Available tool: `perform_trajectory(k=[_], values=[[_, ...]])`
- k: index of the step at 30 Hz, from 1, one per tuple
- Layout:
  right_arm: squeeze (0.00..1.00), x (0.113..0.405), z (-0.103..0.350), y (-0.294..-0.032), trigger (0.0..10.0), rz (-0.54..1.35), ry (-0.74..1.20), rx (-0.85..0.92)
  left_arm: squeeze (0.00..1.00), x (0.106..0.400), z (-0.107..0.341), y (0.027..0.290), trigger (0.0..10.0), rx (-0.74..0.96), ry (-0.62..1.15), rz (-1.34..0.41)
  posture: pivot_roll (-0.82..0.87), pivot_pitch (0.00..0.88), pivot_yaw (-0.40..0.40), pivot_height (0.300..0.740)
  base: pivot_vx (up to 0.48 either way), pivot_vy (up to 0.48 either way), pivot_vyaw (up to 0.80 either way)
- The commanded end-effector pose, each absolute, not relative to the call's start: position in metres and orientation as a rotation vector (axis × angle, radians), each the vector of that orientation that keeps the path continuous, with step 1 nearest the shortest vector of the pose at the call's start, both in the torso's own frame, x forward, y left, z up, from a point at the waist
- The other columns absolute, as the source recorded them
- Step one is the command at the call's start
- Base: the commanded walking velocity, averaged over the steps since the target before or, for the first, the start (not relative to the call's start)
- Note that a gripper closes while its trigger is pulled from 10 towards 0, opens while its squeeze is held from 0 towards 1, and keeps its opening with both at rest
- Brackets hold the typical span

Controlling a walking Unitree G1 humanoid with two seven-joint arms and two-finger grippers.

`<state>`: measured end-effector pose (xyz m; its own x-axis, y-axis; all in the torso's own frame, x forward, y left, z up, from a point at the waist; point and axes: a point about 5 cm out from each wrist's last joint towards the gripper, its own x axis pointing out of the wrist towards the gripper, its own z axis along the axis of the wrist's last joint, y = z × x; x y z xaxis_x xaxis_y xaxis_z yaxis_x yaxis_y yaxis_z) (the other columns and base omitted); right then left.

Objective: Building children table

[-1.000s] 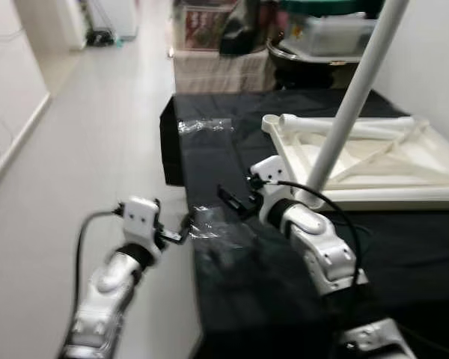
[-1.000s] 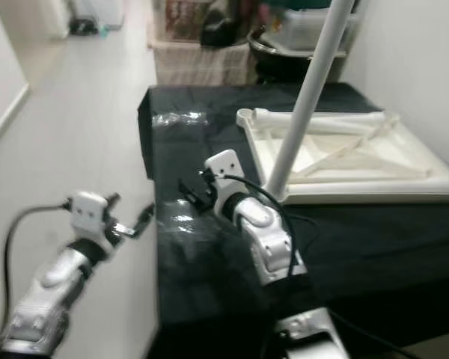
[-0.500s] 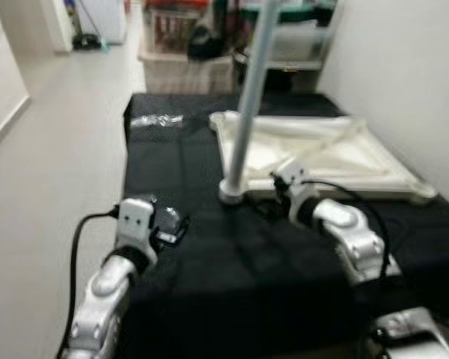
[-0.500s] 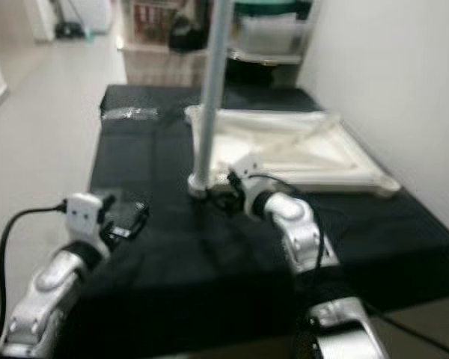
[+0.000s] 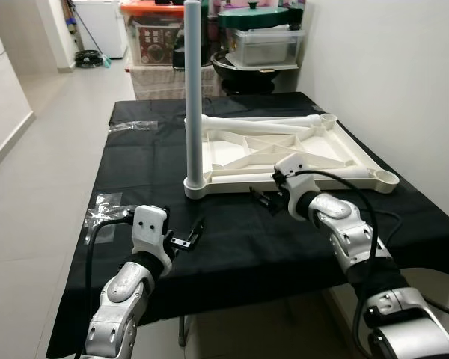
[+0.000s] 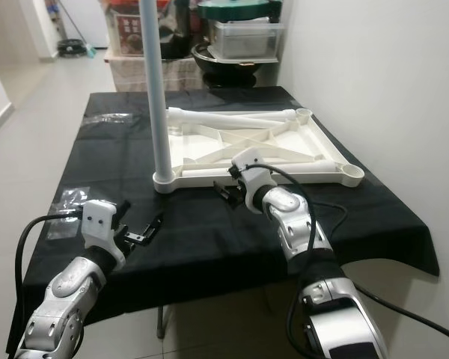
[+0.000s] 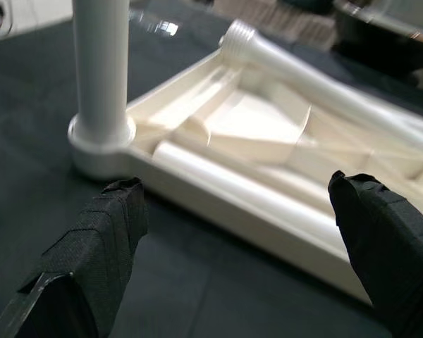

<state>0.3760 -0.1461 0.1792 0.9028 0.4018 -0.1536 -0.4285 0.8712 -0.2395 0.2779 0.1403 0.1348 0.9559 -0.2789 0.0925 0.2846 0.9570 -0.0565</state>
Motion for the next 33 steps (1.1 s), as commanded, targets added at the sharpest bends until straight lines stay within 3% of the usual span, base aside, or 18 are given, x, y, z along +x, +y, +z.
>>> perform_trajectory(k=[1, 14, 18, 25, 33], values=[[0.00, 0.377, 0.179, -0.147, 10.0, 0.417, 0.092, -0.253, 0.00, 0.277, 0.133, 0.140, 10.0, -0.082, -0.079, -0.280, 0.07, 0.000, -0.077, 0.740, 0.341, 0.000, 0.00], [0.00, 0.371, 0.162, -0.140, 10.0, 0.444, 0.095, -0.279, 0.00, 0.278, 0.133, 0.141, 10.0, -0.080, -0.087, -0.263, 0.07, 0.000, -0.080, 0.740, 0.394, 0.000, 0.46], [0.00, 0.375, 0.166, -0.147, 10.0, 0.423, 0.091, -0.253, 0.00, 0.278, 0.134, 0.142, 10.0, -0.078, -0.089, -0.259, 0.08, 0.000, -0.084, 0.740, 0.397, 0.000, 0.80], [0.00, 0.380, 0.172, -0.164, 10.0, 0.392, 0.106, -0.260, 0.00, 0.276, 0.131, 0.141, 10.0, -0.071, -0.067, -0.258, 0.09, 0.000, -0.086, 0.740, 0.053, 0.000, 0.00], [0.00, 0.369, 0.171, -0.197, 10.0, 0.611, 0.205, -0.399, 0.00, 0.275, 0.131, 0.139, 10.0, -0.069, -0.068, -0.295, 0.09, 0.000, -0.085, 0.740, 0.000, 0.000, 0.00]])
